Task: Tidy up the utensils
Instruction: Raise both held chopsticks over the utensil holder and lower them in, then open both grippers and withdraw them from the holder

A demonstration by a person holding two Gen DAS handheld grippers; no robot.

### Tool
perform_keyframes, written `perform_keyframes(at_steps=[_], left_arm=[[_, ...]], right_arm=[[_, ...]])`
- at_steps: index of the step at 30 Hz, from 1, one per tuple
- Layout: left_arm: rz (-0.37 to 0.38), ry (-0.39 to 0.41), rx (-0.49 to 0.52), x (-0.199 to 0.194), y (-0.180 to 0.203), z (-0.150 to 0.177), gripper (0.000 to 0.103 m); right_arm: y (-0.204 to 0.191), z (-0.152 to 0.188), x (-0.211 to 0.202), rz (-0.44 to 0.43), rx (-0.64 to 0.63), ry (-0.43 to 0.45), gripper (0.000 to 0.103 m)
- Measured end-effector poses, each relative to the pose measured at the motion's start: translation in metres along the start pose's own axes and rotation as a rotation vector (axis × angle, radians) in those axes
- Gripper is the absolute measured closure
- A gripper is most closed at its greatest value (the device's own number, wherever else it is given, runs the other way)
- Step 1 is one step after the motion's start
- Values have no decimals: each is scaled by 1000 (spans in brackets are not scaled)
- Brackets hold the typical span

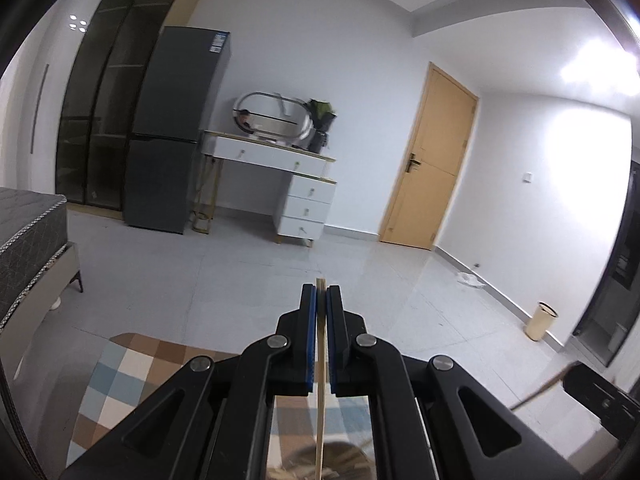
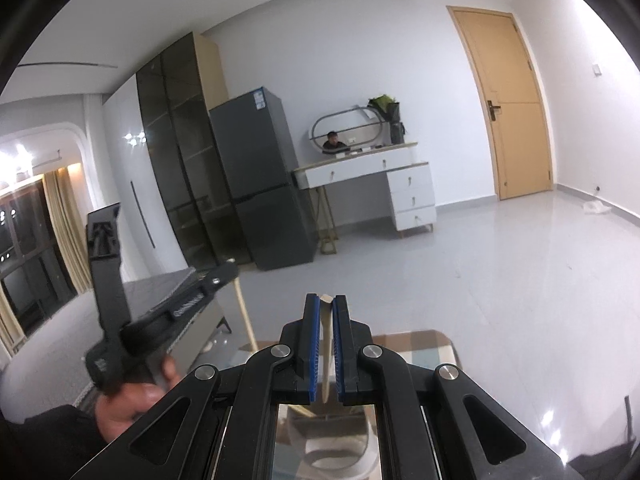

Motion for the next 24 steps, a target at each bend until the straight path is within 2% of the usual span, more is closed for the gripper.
perform_keyframes(at_steps=[2, 8, 14, 24], left_arm=[[-24, -2, -17, 6, -8, 8, 103], [-32, -18, -54, 20, -22, 28, 102], [0, -24, -69, 23, -15, 35, 103], [63, -31, -4, 4, 6, 37, 103]], right_arm=[[0, 5, 13, -8, -5, -18, 98], [6, 32, 41, -14, -3, -81, 98], [19, 62, 56, -8, 23, -142, 98], [18, 84, 57, -17, 14, -198, 97]])
Point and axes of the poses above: each gripper's, at about its wrist camera, not at the fingertips, and x roughly the way its jaws point, y to its right, z to its underside, the point moved 9 cm from there along x, roughly the way its jaws point, and after that the axes turned 11 degrees about y, right-handed, at the moved point
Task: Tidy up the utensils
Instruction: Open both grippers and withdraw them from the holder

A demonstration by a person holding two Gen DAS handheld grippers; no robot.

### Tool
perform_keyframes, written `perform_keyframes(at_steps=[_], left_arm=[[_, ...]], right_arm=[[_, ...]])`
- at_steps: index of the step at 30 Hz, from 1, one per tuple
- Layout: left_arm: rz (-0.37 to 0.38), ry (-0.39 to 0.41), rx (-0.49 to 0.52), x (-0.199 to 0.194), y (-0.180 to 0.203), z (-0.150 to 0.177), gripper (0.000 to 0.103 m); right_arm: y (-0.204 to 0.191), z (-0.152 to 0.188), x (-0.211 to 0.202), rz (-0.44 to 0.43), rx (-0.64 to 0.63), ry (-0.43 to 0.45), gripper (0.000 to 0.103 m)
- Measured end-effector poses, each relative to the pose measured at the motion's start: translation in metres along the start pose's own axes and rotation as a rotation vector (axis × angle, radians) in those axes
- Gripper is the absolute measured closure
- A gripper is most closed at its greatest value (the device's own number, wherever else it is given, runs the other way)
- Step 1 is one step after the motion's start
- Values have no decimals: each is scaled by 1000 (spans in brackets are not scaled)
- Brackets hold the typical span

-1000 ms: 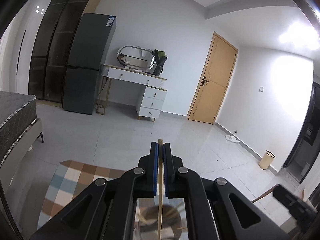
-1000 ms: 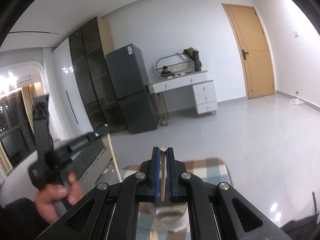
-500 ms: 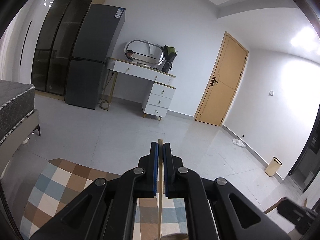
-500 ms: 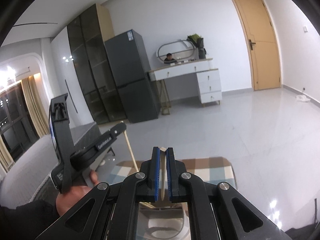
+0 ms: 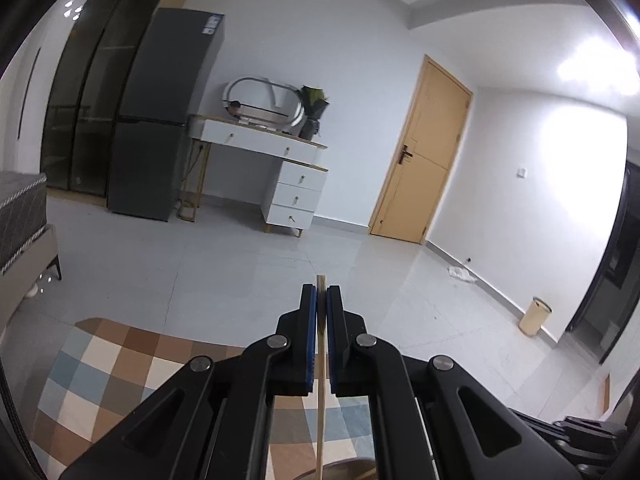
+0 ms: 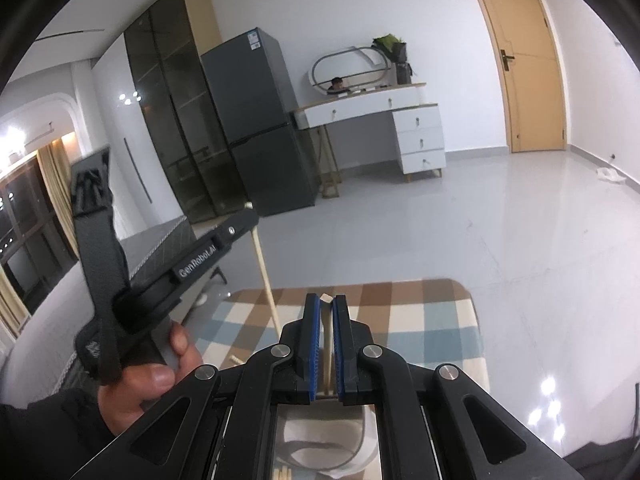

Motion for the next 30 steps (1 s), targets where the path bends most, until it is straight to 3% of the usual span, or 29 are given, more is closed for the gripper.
perform_keyframes(at_steps=[5, 9, 12, 14, 16, 17, 20, 22, 24, 30], left_arm=[[29, -29, 19, -4, 6, 2, 103], [70, -101, 41, -11, 10, 9, 103], [59, -161, 73, -12, 8, 16, 102], [60, -235, 50, -9, 4, 24, 101], [42, -321, 47, -11, 3, 35, 101], [39, -341, 57, -15, 4, 37, 99], [6, -341, 101, -38, 9, 36, 90], [-7, -337, 105, -52, 11, 33, 78], [-2, -338, 103, -64, 14, 32, 53], [-55, -302, 117, -102, 12, 25, 44]], right_arm=[[-2, 8, 3, -3, 11, -23, 97], [-1, 10, 5, -5, 25, -45, 97], [0, 9, 2, 12, 9, -49, 94], [2, 9, -2, 11, 22, -35, 88], [8, 11, -12, 24, 50, -22, 67], [9, 11, -16, 28, 58, -15, 67], [15, 16, -34, 45, 93, 6, 67], [18, 20, -45, 51, 118, 14, 65], [18, 25, -56, 60, 127, 19, 63], [5, 36, -92, 71, 123, 47, 45]])
Point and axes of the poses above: each gripper's, at about its wrist camera, not at the fingertips, and x roughly the way its jaws point, y to its right, z to its underside, the point moved 9 cm from there along x, roughly the way its jaws point, and after that the axes turned 11 degrees about y, right-handed, at the moved point
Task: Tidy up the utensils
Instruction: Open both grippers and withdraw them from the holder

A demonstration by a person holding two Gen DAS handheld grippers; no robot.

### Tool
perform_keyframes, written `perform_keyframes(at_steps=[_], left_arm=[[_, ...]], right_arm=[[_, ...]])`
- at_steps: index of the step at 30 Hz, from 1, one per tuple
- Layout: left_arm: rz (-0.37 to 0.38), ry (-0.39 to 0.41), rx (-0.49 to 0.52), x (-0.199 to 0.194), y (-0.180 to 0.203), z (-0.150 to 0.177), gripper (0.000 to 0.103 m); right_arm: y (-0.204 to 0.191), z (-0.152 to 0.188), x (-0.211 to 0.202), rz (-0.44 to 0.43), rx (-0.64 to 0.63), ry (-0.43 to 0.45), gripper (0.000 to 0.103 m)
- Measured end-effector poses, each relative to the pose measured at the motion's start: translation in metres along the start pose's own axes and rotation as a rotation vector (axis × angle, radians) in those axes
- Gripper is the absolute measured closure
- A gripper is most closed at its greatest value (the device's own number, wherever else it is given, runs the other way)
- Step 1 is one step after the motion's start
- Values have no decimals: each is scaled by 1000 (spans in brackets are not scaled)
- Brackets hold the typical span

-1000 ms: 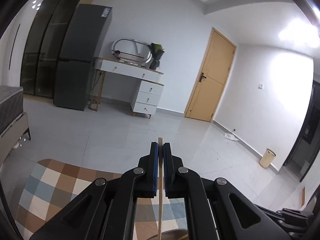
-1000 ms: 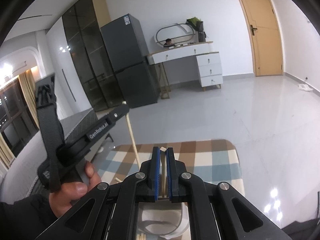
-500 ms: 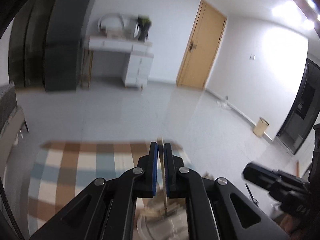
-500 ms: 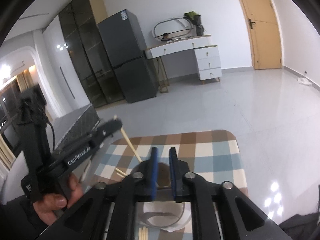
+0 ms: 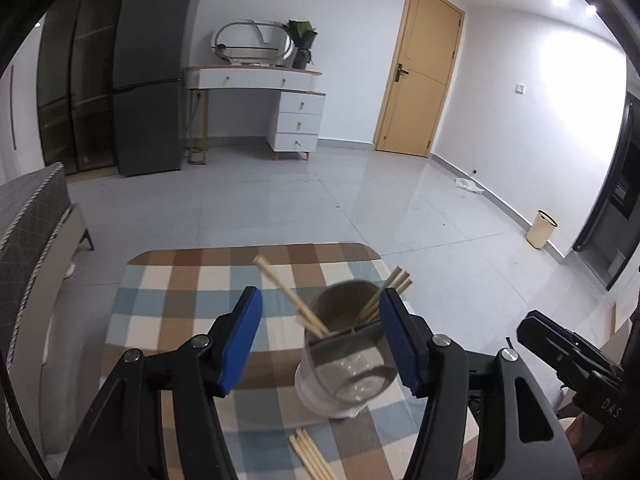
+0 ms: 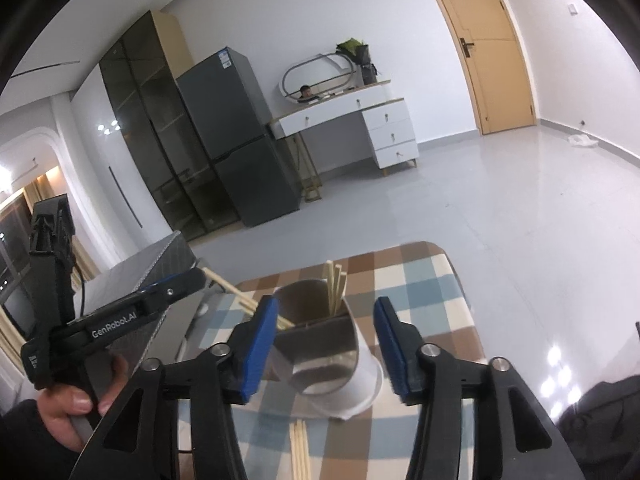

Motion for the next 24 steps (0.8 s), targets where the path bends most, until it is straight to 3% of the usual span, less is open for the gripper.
perform_keyframes(at_steps=[8, 18, 24], left_arm=[[-49, 34, -33, -36, -17, 8, 33], [-113, 80, -65, -60, -38, 27, 18], [-161, 106, -78, -63, -48, 36, 16]], right_arm=[[-16, 14, -31, -6, -18, 21, 36], [-40, 29, -49, -12, -47, 87, 17], [-49, 38, -52, -12, -89, 120, 3]])
Point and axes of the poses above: each gripper's, at about its wrist camera, not at the fingertips, and x roughly the way its jaws point, y to its right, z to its underside, the point moved 9 cm from there along x, roughly the way its jaws point, and after that the axes turned 11 degrees about y, right-handed, at the moved point
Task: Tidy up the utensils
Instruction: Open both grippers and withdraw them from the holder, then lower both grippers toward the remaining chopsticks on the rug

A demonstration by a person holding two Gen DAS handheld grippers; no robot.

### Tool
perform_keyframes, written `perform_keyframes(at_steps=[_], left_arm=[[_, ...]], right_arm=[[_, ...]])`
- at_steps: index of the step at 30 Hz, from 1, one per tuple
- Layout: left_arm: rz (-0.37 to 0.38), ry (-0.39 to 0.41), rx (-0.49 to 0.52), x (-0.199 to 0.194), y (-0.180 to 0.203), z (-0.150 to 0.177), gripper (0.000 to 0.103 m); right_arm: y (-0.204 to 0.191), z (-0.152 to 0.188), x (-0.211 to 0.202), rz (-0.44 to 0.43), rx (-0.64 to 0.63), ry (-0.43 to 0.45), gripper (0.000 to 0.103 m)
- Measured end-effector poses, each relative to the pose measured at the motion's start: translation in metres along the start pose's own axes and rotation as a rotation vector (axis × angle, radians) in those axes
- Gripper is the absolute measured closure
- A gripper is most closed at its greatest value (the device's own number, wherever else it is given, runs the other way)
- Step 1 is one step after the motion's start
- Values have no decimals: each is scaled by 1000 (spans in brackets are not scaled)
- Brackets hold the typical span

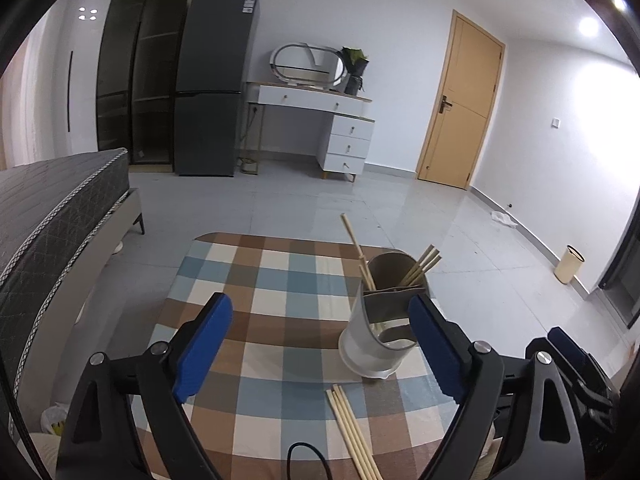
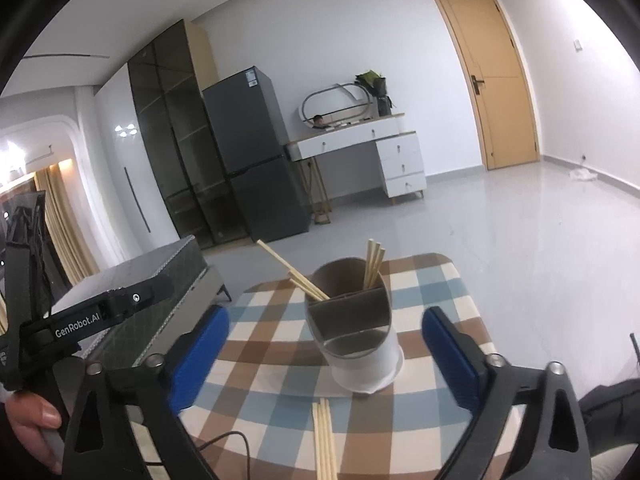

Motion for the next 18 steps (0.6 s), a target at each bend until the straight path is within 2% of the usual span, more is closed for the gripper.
perform_keyframes(at_steps=[3, 6, 9, 12, 14, 18], left_arm=[[-23, 10, 10, -2, -4, 7, 11], [-35, 8, 22, -2, -5, 17, 10], [-30, -40, 15, 2, -6, 31, 10], [-24, -122, -12, 3, -9, 43, 10], [-24, -171, -35, -5, -11, 47, 10], [-4, -219, -47, -34, -12, 53, 10]], right_arm=[[0, 8, 1, 14, -22, 1, 0], [1, 16, 3, 22, -29, -12, 0], [3, 26, 5, 30, -33, -33, 0], [4, 35, 8, 30, -45, -56, 0], [3, 38, 8, 31, -45, -64, 0], [4, 36, 7, 15, -11, -63, 0]])
Point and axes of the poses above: each gripper's, at about its wrist camera, not at the fingertips, and x roughly the way its jaws point, y to its right, z to its underside, the point moved 9 cm from there along x, roughly the way its jaws point, and after that the axes turned 11 degrees about y, right-handed, at the moved point
